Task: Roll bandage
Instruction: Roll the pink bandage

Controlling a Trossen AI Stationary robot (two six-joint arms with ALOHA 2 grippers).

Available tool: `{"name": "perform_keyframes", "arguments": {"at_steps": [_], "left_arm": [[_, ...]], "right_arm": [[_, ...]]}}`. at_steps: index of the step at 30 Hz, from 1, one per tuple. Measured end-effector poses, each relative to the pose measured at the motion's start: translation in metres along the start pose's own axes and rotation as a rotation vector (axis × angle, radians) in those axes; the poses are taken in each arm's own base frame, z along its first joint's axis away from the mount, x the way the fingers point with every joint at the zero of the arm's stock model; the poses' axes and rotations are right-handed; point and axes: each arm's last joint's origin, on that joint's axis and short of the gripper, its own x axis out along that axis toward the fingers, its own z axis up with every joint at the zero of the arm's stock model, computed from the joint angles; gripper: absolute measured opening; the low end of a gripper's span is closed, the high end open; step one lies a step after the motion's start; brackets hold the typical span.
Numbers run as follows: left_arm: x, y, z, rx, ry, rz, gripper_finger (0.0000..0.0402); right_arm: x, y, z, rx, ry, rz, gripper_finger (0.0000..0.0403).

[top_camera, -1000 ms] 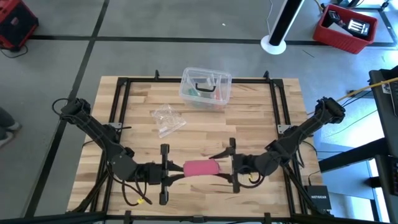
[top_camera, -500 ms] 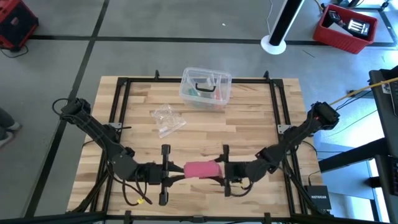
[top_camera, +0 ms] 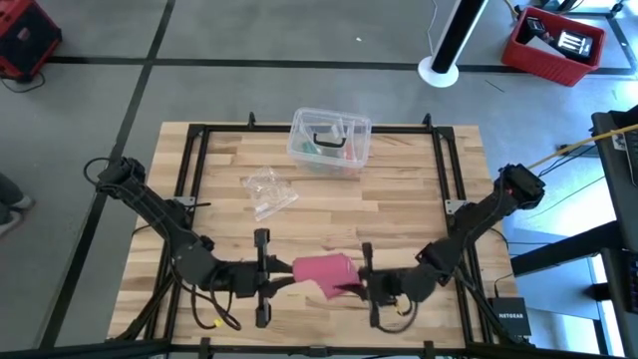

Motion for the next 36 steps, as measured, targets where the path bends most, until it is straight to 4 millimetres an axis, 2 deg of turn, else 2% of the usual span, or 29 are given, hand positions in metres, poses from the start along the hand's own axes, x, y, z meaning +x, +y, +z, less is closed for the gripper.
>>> {"name": "perform_keyframes", "arguments": {"at_steps": [6, 9, 13, 17, 21, 28, 33, 36], "left_arm": [[0.008, 0.011, -0.005, 0.087, 0.050, 0.102, 0.0017], [0.015, 0.019, -0.009, 0.098, 0.062, 0.133, 0.0017], [0.025, 0.031, -0.014, 0.154, 0.083, 0.174, 0.0017], [0.030, 0.037, -0.023, 0.212, 0.110, 0.195, 0.0017], [0.035, 0.043, -0.038, 0.272, 0.152, 0.210, 0.0017], [0.033, 0.040, -0.060, 0.319, 0.220, 0.185, 0.0017], [0.027, 0.030, -0.079, 0.356, 0.255, 0.145, 0.0017], [0.029, 0.022, -0.087, 0.371, 0.268, 0.129, 0.0017]], "right_arm": [[-0.016, 0.020, 0.009, 0.004, -0.043, 0.005, 0.0005], [-0.020, 0.025, 0.021, 0.020, -0.071, 0.022, 0.0005], [-0.016, 0.032, 0.030, -0.017, -0.065, 0.036, 0.0004], [-0.011, 0.034, 0.053, -0.038, -0.072, 0.047, 0.0004], [-0.005, 0.039, 0.068, -0.083, -0.036, 0.085, 0.0003], [-0.005, 0.034, 0.111, -0.148, -0.056, 0.079, 0.0005], [-0.013, 0.021, 0.148, -0.213, -0.130, 0.039, 0.0005], [-0.014, 0.011, 0.162, -0.246, -0.153, 0.002, 0.0006]]}}
